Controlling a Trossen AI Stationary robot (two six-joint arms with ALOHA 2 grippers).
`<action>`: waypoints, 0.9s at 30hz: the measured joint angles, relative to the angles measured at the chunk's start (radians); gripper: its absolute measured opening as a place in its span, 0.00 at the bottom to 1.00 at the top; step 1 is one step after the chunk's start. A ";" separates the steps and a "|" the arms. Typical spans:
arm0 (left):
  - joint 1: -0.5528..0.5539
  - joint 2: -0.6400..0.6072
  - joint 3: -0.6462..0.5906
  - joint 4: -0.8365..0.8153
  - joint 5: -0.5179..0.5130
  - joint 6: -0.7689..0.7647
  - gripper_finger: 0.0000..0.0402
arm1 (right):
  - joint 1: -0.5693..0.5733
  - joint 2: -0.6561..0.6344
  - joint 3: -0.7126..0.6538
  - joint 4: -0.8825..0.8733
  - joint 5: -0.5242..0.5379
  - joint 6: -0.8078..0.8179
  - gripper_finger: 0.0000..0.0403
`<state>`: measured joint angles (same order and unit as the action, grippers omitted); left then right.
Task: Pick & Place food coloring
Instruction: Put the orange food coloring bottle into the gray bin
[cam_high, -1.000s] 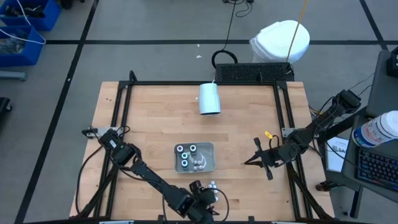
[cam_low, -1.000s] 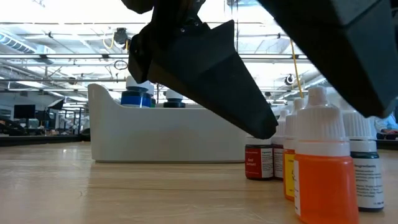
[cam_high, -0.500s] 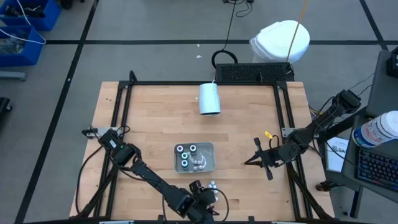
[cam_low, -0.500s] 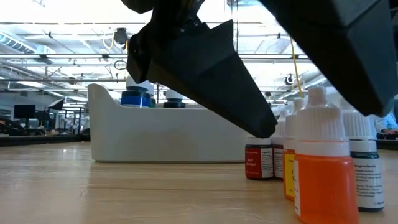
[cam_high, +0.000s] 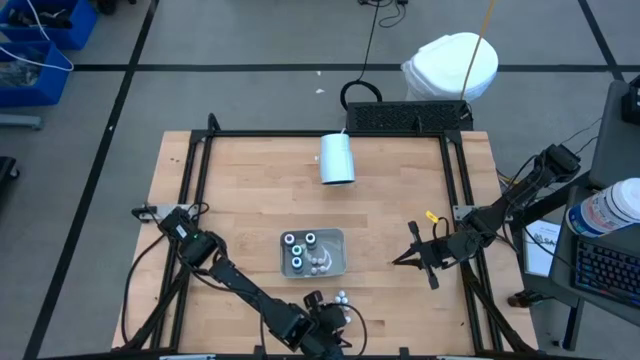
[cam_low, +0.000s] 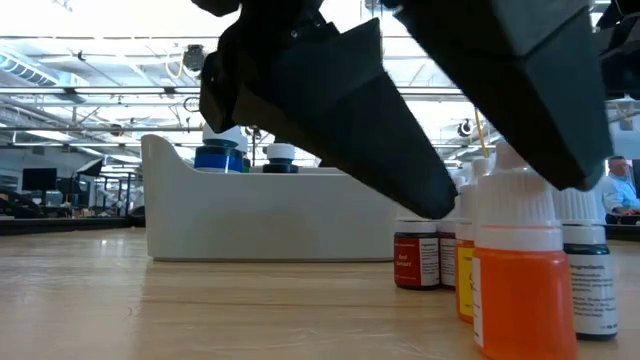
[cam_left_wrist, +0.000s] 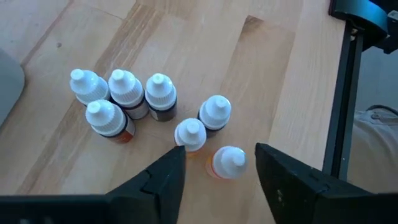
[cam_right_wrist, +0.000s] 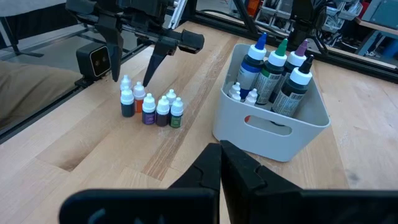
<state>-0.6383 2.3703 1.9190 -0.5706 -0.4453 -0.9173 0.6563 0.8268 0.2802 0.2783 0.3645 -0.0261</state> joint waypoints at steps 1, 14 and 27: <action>0.000 0.000 0.000 0.003 0.000 -0.001 0.46 | 0.000 0.000 0.000 0.000 0.000 0.000 0.00; 0.000 0.000 0.000 0.072 0.026 0.056 0.34 | 0.000 0.000 0.000 0.000 0.000 0.000 0.00; -0.013 -0.002 -0.084 0.116 0.034 0.025 0.45 | 0.000 0.000 0.000 0.000 0.000 0.007 0.00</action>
<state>-0.6513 2.3684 1.8354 -0.4545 -0.4116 -0.8927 0.6563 0.8268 0.2802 0.2779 0.3645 -0.0189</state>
